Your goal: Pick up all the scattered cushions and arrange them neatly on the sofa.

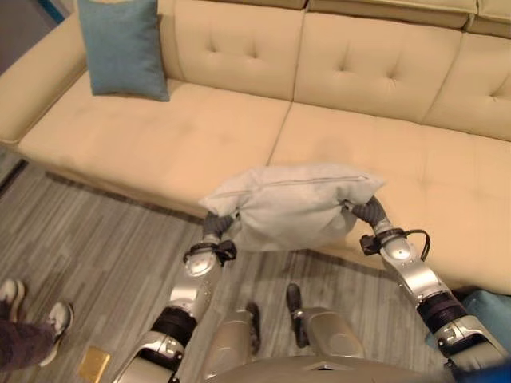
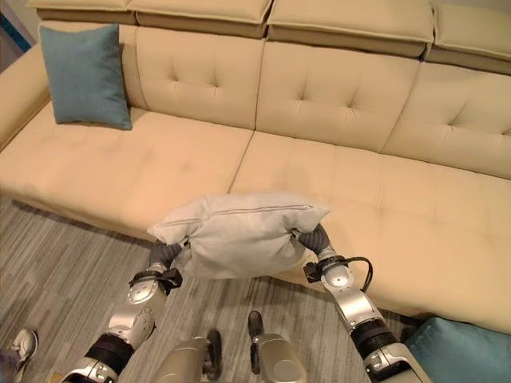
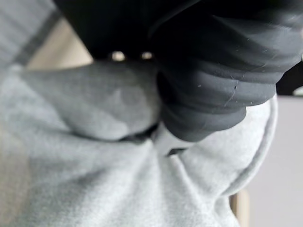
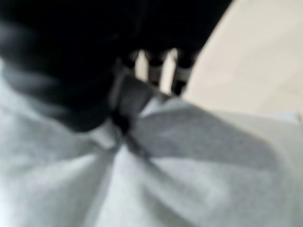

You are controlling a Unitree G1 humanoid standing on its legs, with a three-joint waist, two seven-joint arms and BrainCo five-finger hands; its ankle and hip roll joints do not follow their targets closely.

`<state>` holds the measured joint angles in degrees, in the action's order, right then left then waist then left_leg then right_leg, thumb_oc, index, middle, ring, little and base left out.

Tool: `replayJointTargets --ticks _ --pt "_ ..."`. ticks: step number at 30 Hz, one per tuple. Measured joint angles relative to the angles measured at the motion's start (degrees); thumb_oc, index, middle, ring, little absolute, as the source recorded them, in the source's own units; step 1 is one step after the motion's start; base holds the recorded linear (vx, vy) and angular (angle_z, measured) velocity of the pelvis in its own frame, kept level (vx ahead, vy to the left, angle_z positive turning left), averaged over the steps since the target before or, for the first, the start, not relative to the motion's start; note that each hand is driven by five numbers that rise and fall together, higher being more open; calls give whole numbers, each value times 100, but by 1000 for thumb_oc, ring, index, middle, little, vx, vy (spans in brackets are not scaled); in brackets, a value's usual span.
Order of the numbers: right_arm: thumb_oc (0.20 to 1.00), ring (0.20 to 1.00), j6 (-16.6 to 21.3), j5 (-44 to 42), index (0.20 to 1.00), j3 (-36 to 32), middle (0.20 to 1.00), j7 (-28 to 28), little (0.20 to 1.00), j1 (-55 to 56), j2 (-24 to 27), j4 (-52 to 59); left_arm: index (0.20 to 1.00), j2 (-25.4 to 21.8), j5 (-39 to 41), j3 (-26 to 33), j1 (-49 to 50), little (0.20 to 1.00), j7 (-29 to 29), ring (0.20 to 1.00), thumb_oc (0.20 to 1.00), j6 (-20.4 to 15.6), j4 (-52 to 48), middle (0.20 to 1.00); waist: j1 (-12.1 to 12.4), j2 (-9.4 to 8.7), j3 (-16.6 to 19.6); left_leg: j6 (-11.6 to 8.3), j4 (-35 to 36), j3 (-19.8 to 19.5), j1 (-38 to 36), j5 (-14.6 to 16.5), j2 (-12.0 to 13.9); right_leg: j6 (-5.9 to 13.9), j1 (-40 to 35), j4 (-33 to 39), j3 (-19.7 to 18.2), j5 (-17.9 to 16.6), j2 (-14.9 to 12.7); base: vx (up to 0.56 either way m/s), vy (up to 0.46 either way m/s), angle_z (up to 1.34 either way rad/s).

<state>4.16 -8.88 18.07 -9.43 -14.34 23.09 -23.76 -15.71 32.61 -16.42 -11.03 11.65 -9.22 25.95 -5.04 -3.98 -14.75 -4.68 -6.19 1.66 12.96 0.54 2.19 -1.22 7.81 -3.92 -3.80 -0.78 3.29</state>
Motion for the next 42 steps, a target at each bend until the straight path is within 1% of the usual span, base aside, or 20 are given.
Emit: replayJointTargets --ticks 3,7,10,11,13,15,17,19,20,22,23,24,25,27,28,31,34,36,39,42 --pt "200 200 3 1 200 55 200 -10 200 -1 -69 17 200 -76 2 72 -2 200 0 200 200 -1 2 200 98 15 -7 11 387 -241 126 -242 66 5 -161 143 -190 -19 256 298 230 -52" --pt "200 200 -14 3 200 43 200 24 200 47 -94 32 200 -86 3 66 -10 200 -5 200 200 0 -4 200 114 47 2 147 24 -229 117 -331 -138 -89 -430 122 -500 98 417 208 209 -47" --pt "200 200 -42 5 200 35 200 26 200 55 -66 43 200 -61 -2 64 66 200 -5 200 200 11 -19 200 152 171 23 525 214 -95 -258 -718 -145 47 -398 -356 -709 447 447 177 239 -67" --pt "200 200 -43 11 200 45 200 28 200 57 -50 45 200 -74 1 65 82 200 -3 200 200 15 -19 200 139 195 27 610 273 -82 -404 -540 -152 142 -306 -663 -713 580 478 101 205 -35" --pt "200 200 -43 14 200 43 200 26 200 53 -62 64 200 -75 -2 59 81 200 3 200 200 38 -21 200 109 156 32 818 379 144 -609 -407 -239 639 392 -2215 -576 1068 394 113 215 -44" --pt "200 200 -43 9 200 -1 200 23 200 44 -46 185 200 -104 -2 72 79 200 31 200 200 56 -64 200 143 110 27 1081 295 468 -661 -214 -468 652 670 -2596 -253 1227 -332 204 239 -55" --pt "200 200 -43 7 200 -14 200 28 200 -34 -190 210 200 -140 -2 89 97 200 119 200 200 60 -113 200 199 76 4 1181 349 631 -769 -61 -587 695 876 -2661 -200 1218 -673 132 108 -70" --pt "200 200 -43 2 200 49 200 49 200 -58 -244 270 200 -150 0 276 43 200 215 200 200 55 -129 200 86 114 -28 1111 462 649 -874 -117 -557 784 1094 -2689 -338 1222 -562 274 159 -27" --pt "200 200 -55 -6 200 70 200 63 200 -35 -286 241 200 -205 -3 296 -14 200 226 200 200 50 -190 200 -2 -44 -41 1131 569 680 -1025 -46 -571 887 1207 -2443 -402 1201 -246 466 191 -16" --pt "200 200 -53 -94 200 158 200 75 200 -135 -308 245 200 -186 -2 373 -45 200 264 200 200 12 -178 200 8 -133 -36 1262 532 704 -981 133 -575 902 1539 -2107 188 1090 -137 298 79 -4" --pt "200 200 -54 -128 200 116 200 72 200 -92 -294 243 200 -237 -4 384 -52 200 259 200 200 14 -231 200 -69 -177 -7 1153 566 659 -1027 29 -643 830 1484 -1512 366 844 -148 224 51 53" --pt "200 200 -53 -166 200 0 200 84 200 18 -229 230 200 -143 -12 228 -28 200 217 200 200 15 -261 200 -163 -254 38 1101 604 519 -1142 110 -834 579 1340 -1137 293 269 -251 287 50 71" --pt "200 200 -49 -168 200 -61 200 100 200 115 -187 231 200 -119 -11 158 28 200 210 200 200 15 -262 200 -182 -184 68 1028 574 372 -1168 198 -854 566 1270 -1146 118 107 -180 231 21 90" --pt "200 200 -49 -181 200 -216 200 126 200 394 -41 230 200 55 -11 -24 163 200 165 200 200 26 -272 200 -235 5 155 710 261 165 -1184 362 -799 347 1062 -1076 98 23 -124 151 -33 83" --pt "200 200 -49 -226 200 -218 200 126 200 401 12 228 200 63 -11 -51 153 200 109 200 200 45 -267 200 -261 11 147 459 -477 281 -853 472 -748 -22 870 -892 283 13 -184 118 -9 67" --pt "200 200 -43 -231 200 -209 200 118 200 371 17 233 200 57 -5 -51 165 200 64 200 200 109 -268 200 -157 -17 136 237 -1951 255 -283 583 -614 -124 420 -592 280 20 -176 139 48 16" --pt "200 200 0 -275 200 -230 200 47 200 387 -42 270 200 14 -5 2 91 200 49 200 200 107 -324 200 -181 -55 159 231 -1331 382 -304 557 -231 -71 141 -206 294 9 -150 144 111 -2" --pt "200 200 4 -279 200 -321 200 -12 200 325 -83 266 200 -50 -7 -3 -109 200 29 200 200 110 -339 200 -163 -103 164 128 -156 99 -420 344 2 -87 13 14 191 -136 -86 148 149 -21" --pt "200 200 4 -279 200 -315 200 -49 200 276 -104 252 200 -81 -10 24 -142 200 29 200 200 110 -346 200 -24 -94 166 -11 455 -439 -494 149 120 -151 -160 121 -120 -185 98 140 221 -63" --pt "200 200 4 -359 200 -381 200 -55 200 329 -177 262 200 -51 -12 62 -130 200 29 200 200 109 -400 200 -181 -33 174 2 621 -369 -841 -116 176 -153 -428 301 -194 -186 252 80 297 -39"
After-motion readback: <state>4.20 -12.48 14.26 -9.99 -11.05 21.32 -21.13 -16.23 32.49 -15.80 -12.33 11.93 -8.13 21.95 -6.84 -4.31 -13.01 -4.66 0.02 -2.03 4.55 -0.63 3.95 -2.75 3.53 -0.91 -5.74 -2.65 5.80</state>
